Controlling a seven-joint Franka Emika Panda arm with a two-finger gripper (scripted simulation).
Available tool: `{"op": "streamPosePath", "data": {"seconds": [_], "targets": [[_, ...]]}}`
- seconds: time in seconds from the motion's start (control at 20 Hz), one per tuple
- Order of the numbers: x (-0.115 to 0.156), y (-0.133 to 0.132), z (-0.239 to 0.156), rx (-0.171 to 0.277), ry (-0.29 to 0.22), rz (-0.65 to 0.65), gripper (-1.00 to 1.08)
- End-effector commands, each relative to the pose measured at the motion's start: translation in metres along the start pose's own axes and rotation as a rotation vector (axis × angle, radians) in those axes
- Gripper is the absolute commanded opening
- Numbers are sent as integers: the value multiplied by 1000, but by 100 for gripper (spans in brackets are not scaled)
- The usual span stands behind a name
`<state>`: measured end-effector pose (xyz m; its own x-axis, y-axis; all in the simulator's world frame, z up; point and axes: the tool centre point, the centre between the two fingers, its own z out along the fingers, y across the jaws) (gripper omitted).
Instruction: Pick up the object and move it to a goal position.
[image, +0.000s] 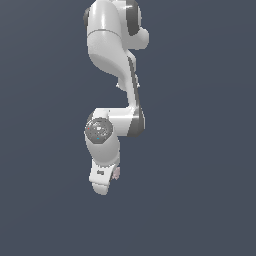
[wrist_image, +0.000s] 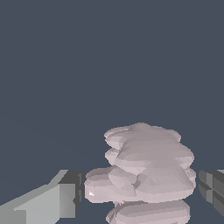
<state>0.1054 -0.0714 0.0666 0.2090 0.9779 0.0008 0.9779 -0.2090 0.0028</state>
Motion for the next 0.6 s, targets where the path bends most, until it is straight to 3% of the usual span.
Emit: {"op": "streamPosePath", "data": {"seconds": [0.0, 0.55], "targets": [[-13, 9, -4, 1, 0, -1, -100], [-36, 27, -9, 3, -1, -1, -100]]}}
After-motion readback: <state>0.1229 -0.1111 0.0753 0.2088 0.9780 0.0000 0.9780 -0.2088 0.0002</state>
